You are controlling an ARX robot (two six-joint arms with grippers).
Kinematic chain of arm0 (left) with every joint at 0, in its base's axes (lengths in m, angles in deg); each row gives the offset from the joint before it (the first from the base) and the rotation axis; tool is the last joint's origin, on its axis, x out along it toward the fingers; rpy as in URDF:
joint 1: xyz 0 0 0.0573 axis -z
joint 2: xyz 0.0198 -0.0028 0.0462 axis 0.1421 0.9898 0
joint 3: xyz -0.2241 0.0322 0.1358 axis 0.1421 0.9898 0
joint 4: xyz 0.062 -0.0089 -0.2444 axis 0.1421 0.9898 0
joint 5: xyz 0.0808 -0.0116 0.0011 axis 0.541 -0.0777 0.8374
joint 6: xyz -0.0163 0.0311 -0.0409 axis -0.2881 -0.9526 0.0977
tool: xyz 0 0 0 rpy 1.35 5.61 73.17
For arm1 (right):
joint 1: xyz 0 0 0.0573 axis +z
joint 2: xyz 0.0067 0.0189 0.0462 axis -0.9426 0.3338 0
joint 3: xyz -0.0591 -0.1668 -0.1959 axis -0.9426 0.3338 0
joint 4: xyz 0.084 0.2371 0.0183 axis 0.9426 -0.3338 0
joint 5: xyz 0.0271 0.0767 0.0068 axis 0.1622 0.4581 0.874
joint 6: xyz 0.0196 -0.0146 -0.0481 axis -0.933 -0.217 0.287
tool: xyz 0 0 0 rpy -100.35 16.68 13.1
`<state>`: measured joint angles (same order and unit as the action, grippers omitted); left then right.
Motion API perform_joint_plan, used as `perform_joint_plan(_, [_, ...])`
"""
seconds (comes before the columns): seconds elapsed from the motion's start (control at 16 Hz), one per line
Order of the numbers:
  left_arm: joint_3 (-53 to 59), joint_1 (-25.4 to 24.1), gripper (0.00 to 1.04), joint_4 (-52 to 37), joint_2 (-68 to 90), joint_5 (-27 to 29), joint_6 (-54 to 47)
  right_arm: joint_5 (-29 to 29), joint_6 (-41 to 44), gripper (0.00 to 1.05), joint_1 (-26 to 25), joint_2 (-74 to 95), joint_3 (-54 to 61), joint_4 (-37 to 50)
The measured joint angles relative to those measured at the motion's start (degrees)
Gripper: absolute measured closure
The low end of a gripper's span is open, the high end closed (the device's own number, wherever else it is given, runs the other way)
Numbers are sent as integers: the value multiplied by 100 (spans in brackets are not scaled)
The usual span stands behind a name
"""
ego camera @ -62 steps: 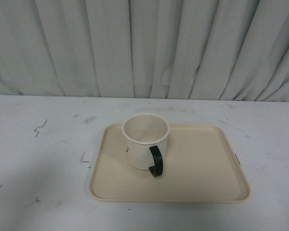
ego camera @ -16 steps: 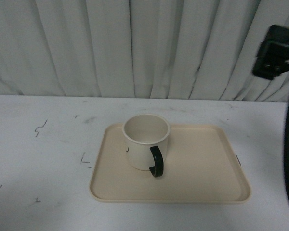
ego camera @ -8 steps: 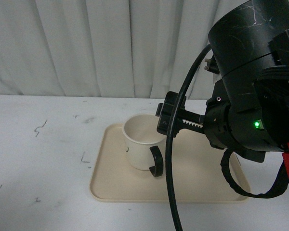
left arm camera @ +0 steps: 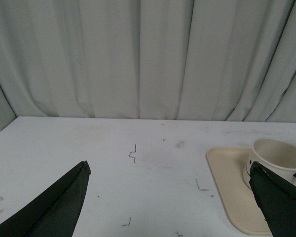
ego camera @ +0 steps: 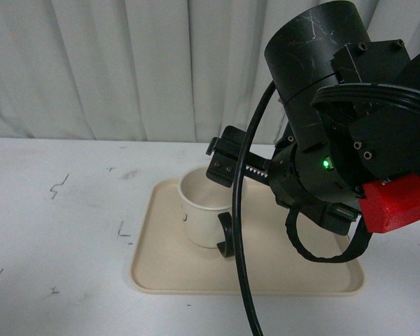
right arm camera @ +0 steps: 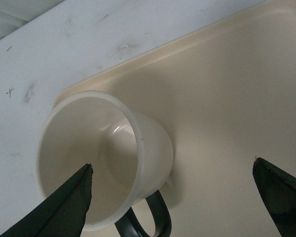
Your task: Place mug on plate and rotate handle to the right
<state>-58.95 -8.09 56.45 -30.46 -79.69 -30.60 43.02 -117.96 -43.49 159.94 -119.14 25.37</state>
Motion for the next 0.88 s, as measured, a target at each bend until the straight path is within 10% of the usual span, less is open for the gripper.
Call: perform_joint_plan(0.88, [0, -2, 7, 2, 0, 0, 0, 79, -87, 6, 225, 389, -476, -579])
